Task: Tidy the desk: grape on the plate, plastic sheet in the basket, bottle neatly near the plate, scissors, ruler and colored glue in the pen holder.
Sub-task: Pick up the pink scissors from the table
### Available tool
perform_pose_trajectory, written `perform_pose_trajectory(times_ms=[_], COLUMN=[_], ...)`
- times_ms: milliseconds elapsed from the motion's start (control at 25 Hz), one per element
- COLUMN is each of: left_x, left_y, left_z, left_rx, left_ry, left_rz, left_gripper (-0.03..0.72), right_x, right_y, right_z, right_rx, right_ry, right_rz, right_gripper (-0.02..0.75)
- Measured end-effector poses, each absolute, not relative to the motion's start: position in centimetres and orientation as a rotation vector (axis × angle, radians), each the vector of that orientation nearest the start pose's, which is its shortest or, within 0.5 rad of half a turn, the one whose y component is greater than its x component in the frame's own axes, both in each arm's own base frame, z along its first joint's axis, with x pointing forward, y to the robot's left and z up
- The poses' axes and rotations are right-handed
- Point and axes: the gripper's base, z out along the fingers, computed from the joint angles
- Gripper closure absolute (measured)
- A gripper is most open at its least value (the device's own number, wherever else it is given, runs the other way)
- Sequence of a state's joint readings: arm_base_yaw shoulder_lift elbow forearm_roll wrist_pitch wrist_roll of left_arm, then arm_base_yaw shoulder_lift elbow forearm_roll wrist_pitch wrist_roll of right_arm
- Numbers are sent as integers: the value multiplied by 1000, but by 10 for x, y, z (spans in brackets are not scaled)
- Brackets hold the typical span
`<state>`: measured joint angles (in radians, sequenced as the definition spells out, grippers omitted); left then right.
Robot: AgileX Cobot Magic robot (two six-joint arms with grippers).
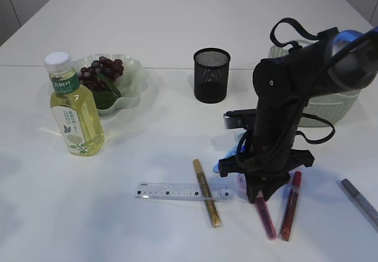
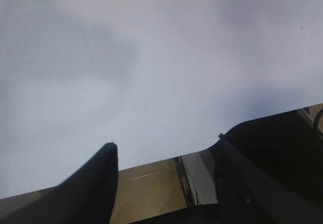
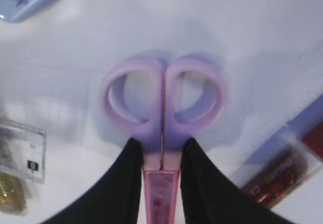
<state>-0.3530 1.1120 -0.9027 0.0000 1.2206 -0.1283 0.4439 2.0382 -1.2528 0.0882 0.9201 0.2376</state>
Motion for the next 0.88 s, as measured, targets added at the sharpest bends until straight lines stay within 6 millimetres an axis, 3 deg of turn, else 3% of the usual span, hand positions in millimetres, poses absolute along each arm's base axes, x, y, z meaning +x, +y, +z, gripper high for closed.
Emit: perform_pose_trajectory(times_ms=[440, 880], left_x=[170, 170], left_y=[-63, -63], left_z=[296, 296], left_rx=[327, 327], left_ry=[2901, 2901], left_rz=[-80, -80], left_gripper=[252, 253], right_x=[331, 332], right_y=[164, 161], right_z=[148, 203], right_rx=[-261, -281], right_ry=[3055, 2825], right_rz=[149, 204], right_gripper=[548, 549])
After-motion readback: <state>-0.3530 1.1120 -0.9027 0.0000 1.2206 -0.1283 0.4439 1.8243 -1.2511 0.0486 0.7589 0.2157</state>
